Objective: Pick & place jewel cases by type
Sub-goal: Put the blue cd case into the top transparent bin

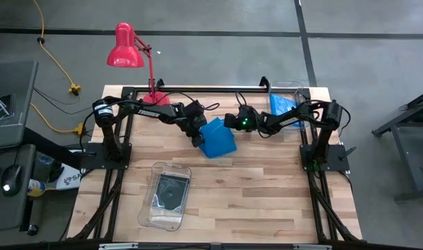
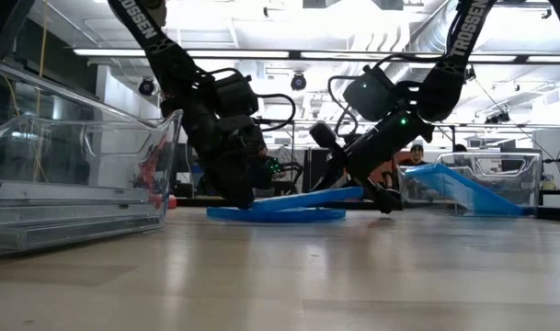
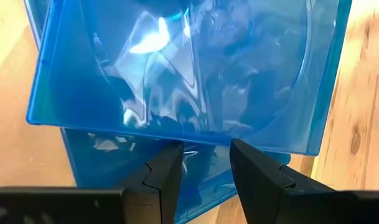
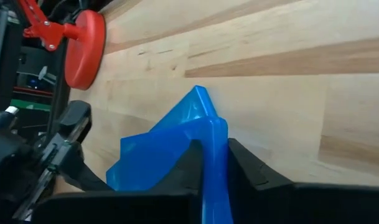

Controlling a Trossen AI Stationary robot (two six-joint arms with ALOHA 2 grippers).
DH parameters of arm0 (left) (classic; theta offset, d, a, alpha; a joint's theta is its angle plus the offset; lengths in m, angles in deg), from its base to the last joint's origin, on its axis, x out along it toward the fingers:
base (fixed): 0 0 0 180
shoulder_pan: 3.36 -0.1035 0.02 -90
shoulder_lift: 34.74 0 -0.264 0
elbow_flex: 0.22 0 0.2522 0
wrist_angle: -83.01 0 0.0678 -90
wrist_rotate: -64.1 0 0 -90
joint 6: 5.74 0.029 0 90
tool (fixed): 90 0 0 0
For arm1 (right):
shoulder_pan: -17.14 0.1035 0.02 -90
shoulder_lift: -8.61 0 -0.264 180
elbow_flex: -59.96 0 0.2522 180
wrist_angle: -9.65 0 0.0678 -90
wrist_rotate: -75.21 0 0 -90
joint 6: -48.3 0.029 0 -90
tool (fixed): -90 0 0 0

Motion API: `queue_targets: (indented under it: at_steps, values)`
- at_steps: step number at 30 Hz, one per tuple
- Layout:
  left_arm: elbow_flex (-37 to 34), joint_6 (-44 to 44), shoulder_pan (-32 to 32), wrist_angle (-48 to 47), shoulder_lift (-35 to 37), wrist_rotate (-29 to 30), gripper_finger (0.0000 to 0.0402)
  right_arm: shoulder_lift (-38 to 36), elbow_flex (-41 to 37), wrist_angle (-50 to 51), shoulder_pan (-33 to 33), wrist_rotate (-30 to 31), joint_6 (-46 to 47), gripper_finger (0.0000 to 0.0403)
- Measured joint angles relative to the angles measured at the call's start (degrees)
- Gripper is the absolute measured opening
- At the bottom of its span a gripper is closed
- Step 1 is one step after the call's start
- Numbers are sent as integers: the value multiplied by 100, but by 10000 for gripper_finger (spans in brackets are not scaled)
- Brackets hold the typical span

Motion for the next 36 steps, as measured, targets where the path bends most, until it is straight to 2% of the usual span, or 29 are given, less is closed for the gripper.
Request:
queue_targets:
  at_steps: [11, 18, 28, 34, 36]
  values:
    - [-12, 4, -117, -17, 181, -114, 133, -96, 8, -74, 0, -119, -158, 17]
    - [-44, 0, -400, -145, 619, 73, 133, -136, 19, -102, -7, -57, -159, 15]
    - [-37, 170, -413, -427, 841, 281, 133, -136, 17, -132, 2, -132, -287, 9]
    - [-15, 318, -438, -606, 849, 478, 133, -136, 17, -132, 15, -287, -347, 8]
    - [51, 356, -509, -447, 874, 531, 133, -129, 17, -125, 52, -517, -384, 7]
